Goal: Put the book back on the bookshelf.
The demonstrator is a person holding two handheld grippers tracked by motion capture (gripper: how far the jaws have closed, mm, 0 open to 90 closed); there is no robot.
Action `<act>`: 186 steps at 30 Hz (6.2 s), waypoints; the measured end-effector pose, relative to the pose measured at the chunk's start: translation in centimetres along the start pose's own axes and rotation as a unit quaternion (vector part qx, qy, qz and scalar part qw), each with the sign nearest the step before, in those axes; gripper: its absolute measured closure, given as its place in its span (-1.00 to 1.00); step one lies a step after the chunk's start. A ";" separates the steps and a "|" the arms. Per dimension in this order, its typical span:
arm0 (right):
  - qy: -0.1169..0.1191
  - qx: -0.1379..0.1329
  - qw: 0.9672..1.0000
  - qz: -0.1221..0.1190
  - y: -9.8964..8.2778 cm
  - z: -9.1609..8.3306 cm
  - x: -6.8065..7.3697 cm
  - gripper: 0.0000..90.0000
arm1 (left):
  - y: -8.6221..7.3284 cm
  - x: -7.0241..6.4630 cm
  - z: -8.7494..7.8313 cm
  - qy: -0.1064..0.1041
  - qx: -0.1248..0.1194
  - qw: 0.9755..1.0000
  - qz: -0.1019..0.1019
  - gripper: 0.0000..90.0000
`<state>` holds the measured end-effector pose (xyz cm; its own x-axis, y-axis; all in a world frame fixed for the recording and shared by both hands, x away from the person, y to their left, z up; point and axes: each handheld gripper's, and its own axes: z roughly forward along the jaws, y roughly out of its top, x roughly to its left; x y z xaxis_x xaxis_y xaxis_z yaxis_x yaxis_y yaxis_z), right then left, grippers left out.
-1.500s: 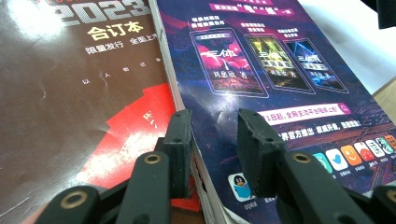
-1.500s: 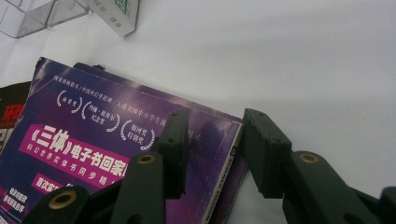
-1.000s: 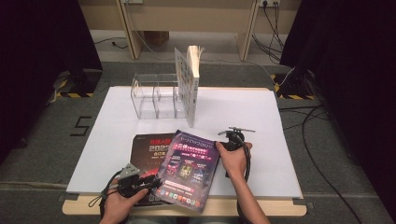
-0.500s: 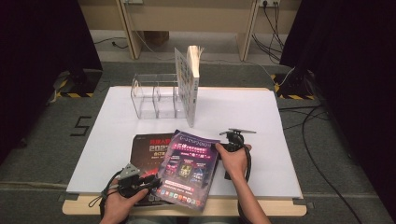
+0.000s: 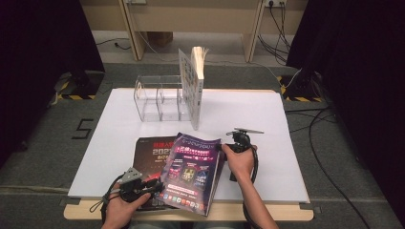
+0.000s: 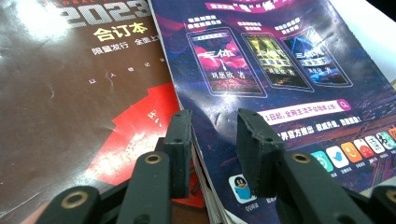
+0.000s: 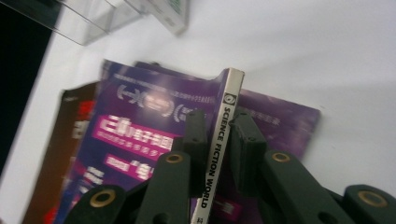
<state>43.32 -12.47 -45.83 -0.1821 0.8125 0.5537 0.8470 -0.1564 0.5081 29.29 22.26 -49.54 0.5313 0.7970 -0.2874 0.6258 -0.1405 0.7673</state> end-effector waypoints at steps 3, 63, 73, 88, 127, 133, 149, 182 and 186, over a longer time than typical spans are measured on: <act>0.016 -0.009 1.000 -0.004 0.3 -0.4 0.6 0.79 | 0.0 0.1 -0.1 -0.003 -0.001 1.000 -0.001 0.48; 0.072 -0.240 0.949 -0.190 4.8 -5.2 15.1 0.86 | -0.2 2.7 -2.0 0.041 -0.096 0.993 -0.049 0.19; 0.068 -0.258 0.944 -0.196 6.1 -5.1 16.1 0.86 | -0.2 2.7 -2.0 0.041 -0.098 0.993 -0.049 0.19; 0.064 -0.276 0.938 -0.201 7.6 -4.7 17.3 0.86 | -0.3 2.7 -1.8 0.040 -0.095 0.994 -0.049 0.19; 0.052 -0.291 0.934 -0.200 11.8 -2.1 19.1 0.86 | -0.3 2.7 -1.8 0.035 -0.094 0.994 -0.049 0.19; 0.054 -0.294 0.933 -0.199 12.4 -1.9 19.5 0.86 | -0.3 2.7 -1.8 0.035 -0.094 0.994 -0.049 0.20; 0.041 -0.313 0.929 -0.194 14.7 0.1 20.3 0.86 | -0.3 2.6 -1.8 0.032 -0.094 0.994 -0.049 0.20; 0.028 -0.283 0.928 -0.240 7.0 -1.9 17.3 0.84 | -0.4 2.5 -1.8 0.032 -0.093 0.994 -0.048 0.19; 0.027 -0.264 0.934 -0.238 6.1 -2.0 16.7 0.83 | -0.4 2.5 -1.8 0.032 -0.092 0.994 -0.046 0.19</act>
<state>44.46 -1.01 -32.17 -0.5125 0.8333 0.2074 0.3020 -0.0512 0.9519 29.34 25.31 -49.56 0.4353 0.8379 -0.3293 0.5518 0.0407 0.8330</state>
